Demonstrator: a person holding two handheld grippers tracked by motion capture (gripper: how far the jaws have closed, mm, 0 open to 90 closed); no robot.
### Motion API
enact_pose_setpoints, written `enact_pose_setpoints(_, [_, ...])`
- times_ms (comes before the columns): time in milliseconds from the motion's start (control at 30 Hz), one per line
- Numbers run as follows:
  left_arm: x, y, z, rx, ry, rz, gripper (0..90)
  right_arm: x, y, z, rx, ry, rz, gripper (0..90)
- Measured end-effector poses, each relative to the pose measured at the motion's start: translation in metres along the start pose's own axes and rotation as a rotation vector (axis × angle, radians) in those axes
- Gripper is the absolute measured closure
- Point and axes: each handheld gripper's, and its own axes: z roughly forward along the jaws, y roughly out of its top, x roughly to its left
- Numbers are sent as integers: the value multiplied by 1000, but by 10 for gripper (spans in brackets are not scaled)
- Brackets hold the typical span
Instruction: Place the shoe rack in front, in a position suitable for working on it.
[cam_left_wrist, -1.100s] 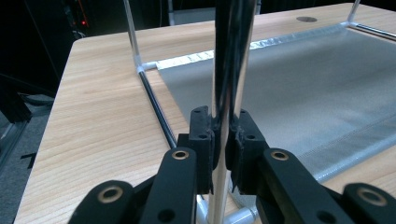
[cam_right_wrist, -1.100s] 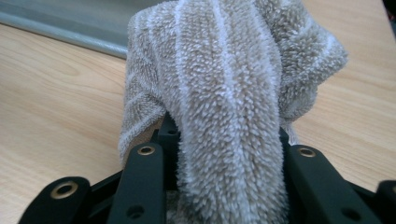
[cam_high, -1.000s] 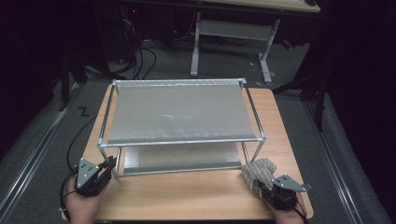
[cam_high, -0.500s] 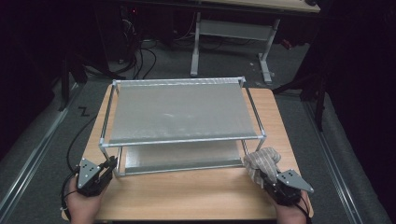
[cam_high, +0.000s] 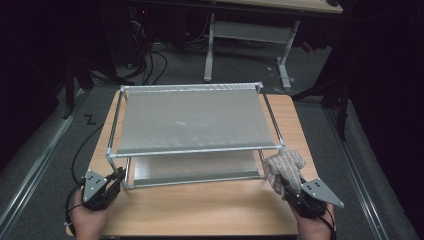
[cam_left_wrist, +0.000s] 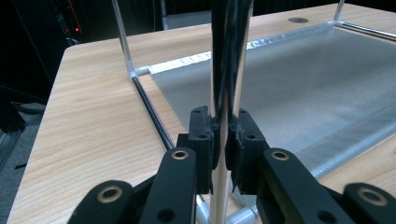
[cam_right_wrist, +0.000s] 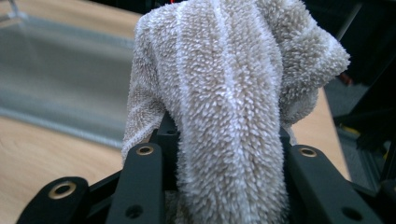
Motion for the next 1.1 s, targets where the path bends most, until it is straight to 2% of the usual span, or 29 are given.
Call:
enact_pose_setpoints(133, [0,0,0,1,-3,2,804,-2,-12,9,47,5,9,622])
enact_pose_setpoints(233, [-1,0,0,1,-5,4,804,-5,-30,23,131,22,13,623])
enact_pose_setpoints(267, [-1,0,0,1,-5,4,804,-5,-30,23,131,22,13,623])
enact_pose_setpoints(300, [-1,0,0,1,-5,3,804,-6,-39,30,179,38,14,623])
enact_pose_setpoints(400, [-1,0,0,1,-5,3,804,-7,-50,41,246,64,22,623])
enact_pose_setpoints(533, [-1,0,0,-1,-6,1,805,-8,-58,48,288,83,32,623])
enact_pose_setpoints(767, [-1,0,0,-1,-6,1,805,-5,-49,42,245,61,17,623])
enact_pose_setpoints(900, [0,0,0,-2,-7,2,805,-2,-38,32,173,32,6,624])
enact_pose_setpoints(1100, [-1,0,1,-3,-12,4,805,-2,-8,13,35,-9,-2,623])
